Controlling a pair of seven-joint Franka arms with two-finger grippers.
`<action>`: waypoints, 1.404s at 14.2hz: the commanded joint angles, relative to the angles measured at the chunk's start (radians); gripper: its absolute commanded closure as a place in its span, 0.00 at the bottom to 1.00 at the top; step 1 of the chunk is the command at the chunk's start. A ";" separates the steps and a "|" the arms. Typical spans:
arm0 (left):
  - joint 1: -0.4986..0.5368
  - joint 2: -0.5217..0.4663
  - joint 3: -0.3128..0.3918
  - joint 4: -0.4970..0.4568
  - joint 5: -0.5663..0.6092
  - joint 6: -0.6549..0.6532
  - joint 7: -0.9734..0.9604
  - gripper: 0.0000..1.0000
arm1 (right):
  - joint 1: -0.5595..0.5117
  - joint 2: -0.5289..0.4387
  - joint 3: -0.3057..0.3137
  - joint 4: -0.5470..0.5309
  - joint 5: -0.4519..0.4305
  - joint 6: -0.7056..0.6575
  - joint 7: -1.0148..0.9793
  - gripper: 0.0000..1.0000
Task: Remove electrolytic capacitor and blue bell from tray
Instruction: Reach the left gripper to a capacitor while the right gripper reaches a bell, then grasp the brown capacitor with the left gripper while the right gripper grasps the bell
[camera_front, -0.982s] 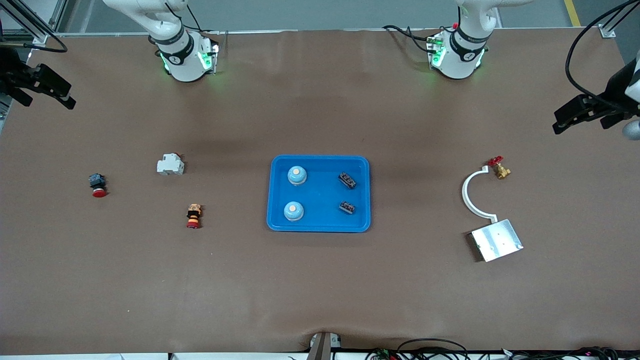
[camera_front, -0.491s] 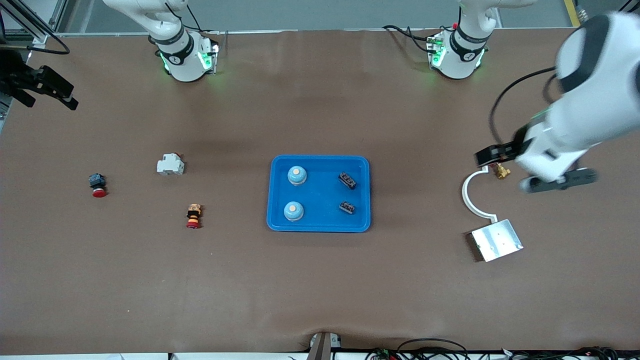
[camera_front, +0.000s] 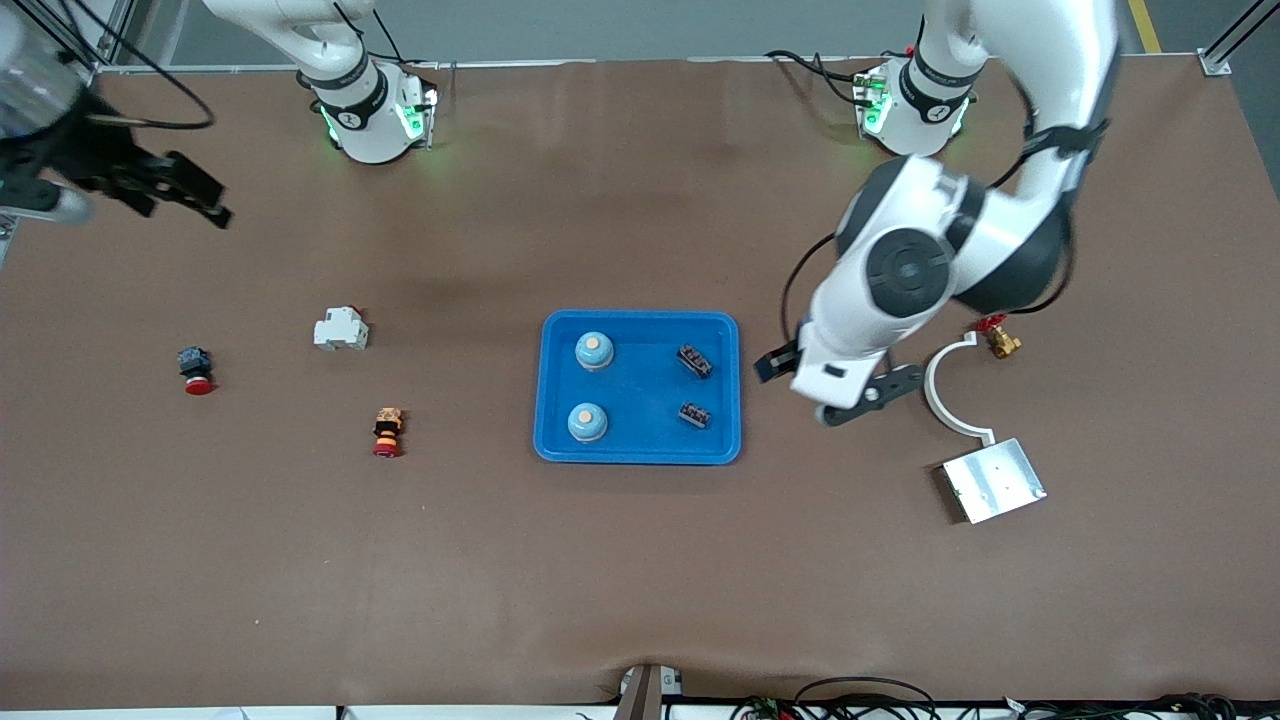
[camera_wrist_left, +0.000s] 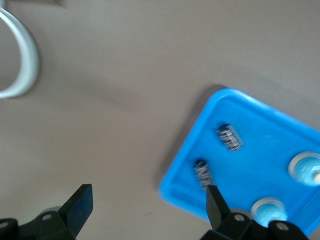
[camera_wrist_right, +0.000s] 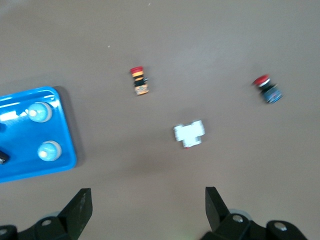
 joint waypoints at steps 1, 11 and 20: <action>-0.057 0.091 0.006 0.016 0.014 0.109 -0.178 0.00 | 0.145 -0.020 0.001 -0.098 0.009 0.098 0.245 0.00; -0.170 0.138 0.006 -0.262 0.068 0.465 -0.536 0.22 | 0.426 0.294 0.001 -0.192 0.013 0.540 0.752 0.00; -0.198 0.190 0.015 -0.276 0.071 0.561 -0.628 0.67 | 0.532 0.723 -0.004 0.133 -0.060 0.640 1.034 0.00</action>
